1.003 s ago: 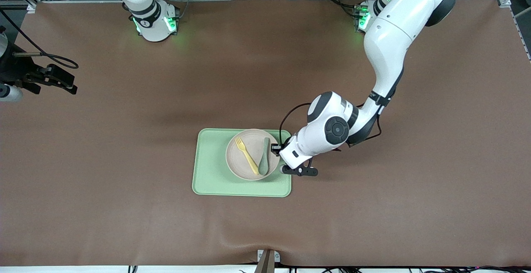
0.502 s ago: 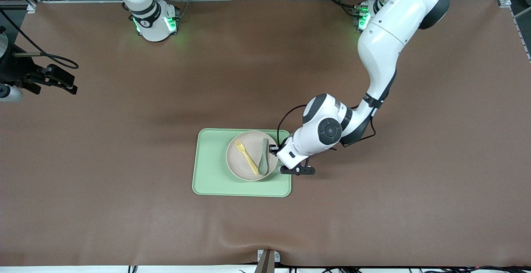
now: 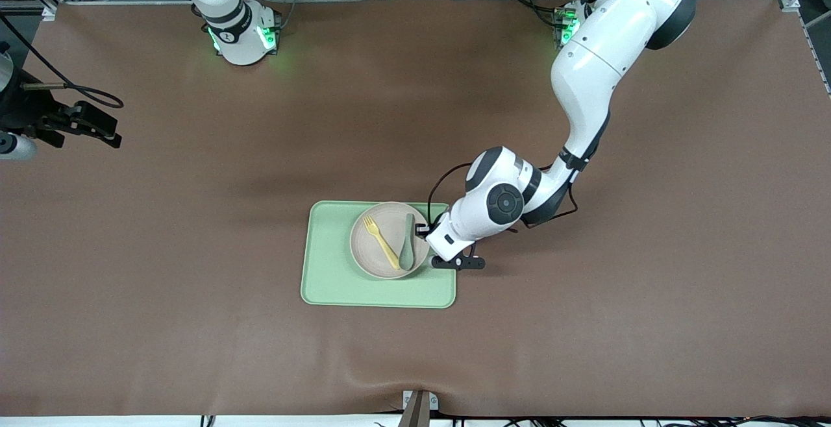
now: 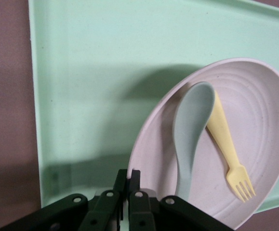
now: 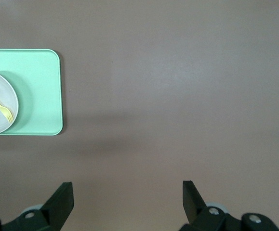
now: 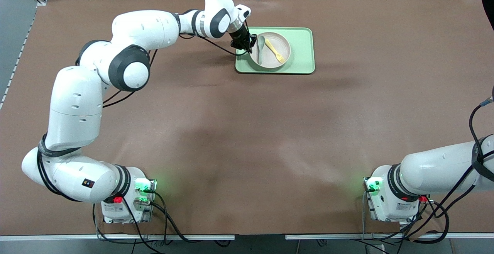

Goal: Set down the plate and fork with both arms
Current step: 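Carry the plate onto the green tray and lower it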

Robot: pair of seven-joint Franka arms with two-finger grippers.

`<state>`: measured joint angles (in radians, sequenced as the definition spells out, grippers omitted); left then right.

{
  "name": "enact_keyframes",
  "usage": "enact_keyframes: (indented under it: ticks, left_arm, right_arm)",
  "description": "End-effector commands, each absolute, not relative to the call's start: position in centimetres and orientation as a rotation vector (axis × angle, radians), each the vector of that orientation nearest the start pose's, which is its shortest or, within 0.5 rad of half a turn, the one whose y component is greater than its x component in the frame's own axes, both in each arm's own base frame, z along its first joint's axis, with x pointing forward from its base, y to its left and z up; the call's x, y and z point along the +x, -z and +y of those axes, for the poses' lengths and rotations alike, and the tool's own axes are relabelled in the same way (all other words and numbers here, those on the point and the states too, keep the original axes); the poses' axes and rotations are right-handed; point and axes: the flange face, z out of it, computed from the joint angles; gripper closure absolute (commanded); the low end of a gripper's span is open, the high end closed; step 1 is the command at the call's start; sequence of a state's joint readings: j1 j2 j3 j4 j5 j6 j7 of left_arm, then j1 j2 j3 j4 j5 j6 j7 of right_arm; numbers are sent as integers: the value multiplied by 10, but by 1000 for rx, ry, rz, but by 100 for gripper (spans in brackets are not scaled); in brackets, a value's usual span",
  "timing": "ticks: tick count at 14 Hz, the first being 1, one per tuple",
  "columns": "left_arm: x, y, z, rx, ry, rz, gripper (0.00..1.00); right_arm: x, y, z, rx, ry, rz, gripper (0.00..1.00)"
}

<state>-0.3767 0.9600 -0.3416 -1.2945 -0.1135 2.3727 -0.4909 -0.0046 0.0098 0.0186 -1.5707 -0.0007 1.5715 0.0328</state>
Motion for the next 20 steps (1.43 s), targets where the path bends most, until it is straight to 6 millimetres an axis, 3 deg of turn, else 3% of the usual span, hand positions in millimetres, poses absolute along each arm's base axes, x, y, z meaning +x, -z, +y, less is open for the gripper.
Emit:
enact_keyframes:
  ticks: [1, 6, 7, 8, 9, 14, 15, 17, 20]
  left_arm:
    - [622, -196, -450, -3533, -75, -68, 100]
    - [618, -187, -457, -3536, -40, -65, 100]
    - [617, -186, -456, -3534, -47, -75, 93]
    - [619, -186, -455, -3532, -53, -120, 37]
    - [617, -189, -458, -3525, -30, -96, 0]
    - [626, -245, -452, -3518, 100, -57, 0]
    - [633, -260, -441, -3505, 117, -70, 0]
    - [641, -307, -422, -3466, 114, -68, 0]
    - [659, -373, -367, -3425, 117, -129, 0]
  right_arm:
    - [556, -618, 5, -3154, -9, 19, 0]
    - [556, -618, 5, -3154, -9, 19, 0]
    - [556, -618, 5, -3154, -9, 19, 0]
    - [556, -618, 5, -3154, -9, 19, 0]
    - [556, -618, 5, -3154, -9, 19, 0]
    - [556, -623, 4, -3155, 7, 12, 0]
    - [559, -620, 4, -3155, 0, 14, 0]
    - [561, -623, 3, -3156, 12, 12, 0]
    - [570, -614, 2, -3156, -9, 17, 0]
